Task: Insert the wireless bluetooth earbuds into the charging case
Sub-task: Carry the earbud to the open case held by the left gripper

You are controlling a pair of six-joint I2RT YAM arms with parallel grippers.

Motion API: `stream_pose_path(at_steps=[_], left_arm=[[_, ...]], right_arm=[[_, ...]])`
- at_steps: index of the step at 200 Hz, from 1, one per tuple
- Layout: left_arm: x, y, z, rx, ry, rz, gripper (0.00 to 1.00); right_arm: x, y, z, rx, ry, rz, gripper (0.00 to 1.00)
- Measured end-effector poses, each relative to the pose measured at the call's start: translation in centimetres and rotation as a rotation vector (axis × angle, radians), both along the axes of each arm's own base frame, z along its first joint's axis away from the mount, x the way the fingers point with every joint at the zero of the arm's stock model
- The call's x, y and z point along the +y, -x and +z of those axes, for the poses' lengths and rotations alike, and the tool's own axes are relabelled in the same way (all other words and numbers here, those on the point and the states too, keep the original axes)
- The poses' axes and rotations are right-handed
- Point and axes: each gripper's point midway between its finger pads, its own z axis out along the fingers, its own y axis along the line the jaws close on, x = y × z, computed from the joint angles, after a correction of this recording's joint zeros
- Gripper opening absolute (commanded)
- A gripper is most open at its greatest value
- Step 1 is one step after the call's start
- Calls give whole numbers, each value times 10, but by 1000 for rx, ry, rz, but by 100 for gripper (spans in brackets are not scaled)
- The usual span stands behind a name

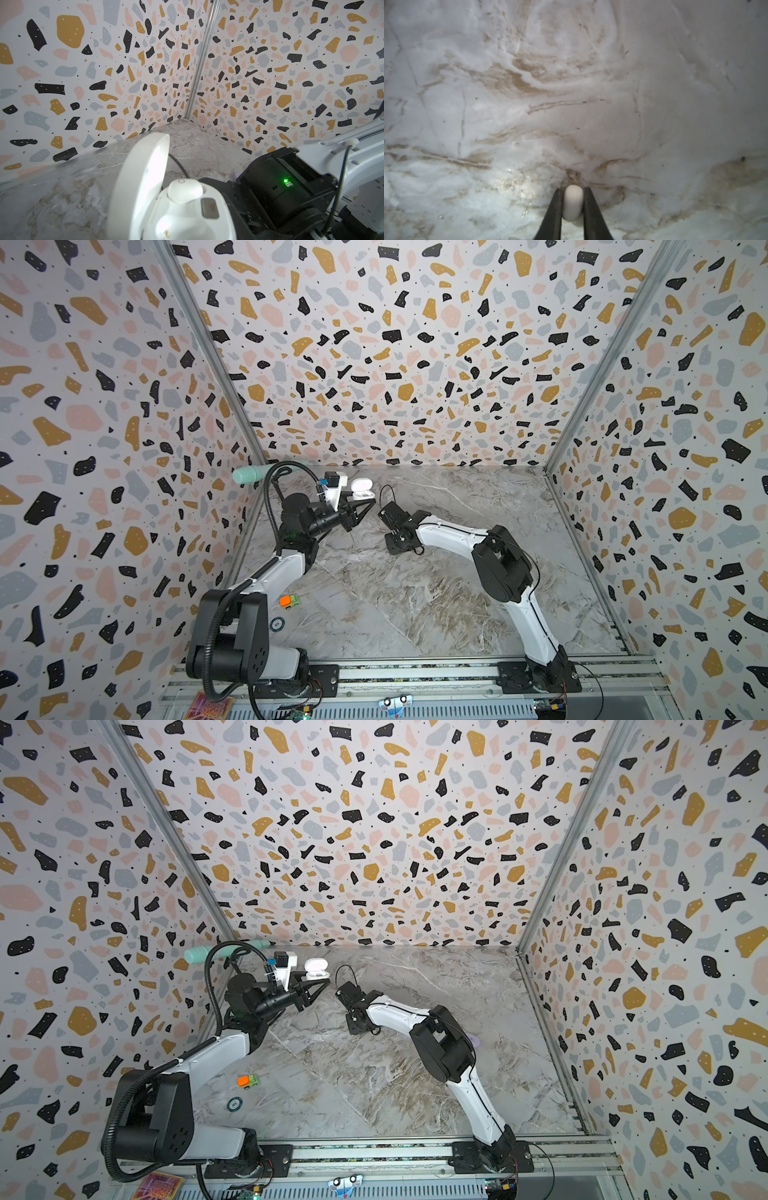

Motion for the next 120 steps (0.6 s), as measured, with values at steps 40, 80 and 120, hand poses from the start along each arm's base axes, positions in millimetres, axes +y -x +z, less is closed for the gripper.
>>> stream_pose_path(at_steps=[40,80,120], left_arm=[[-5,3,0,-2,-2,-15,13],[-12,6,-1,-6,-7,-32,13],[-25,13,-8,4,-24,-63,13]], right_arm=[[-2,3,2,-13,-25,7,12],[-24,35,17,9,-81,21,12],[-36,58,81,-51,-249,41,12]])
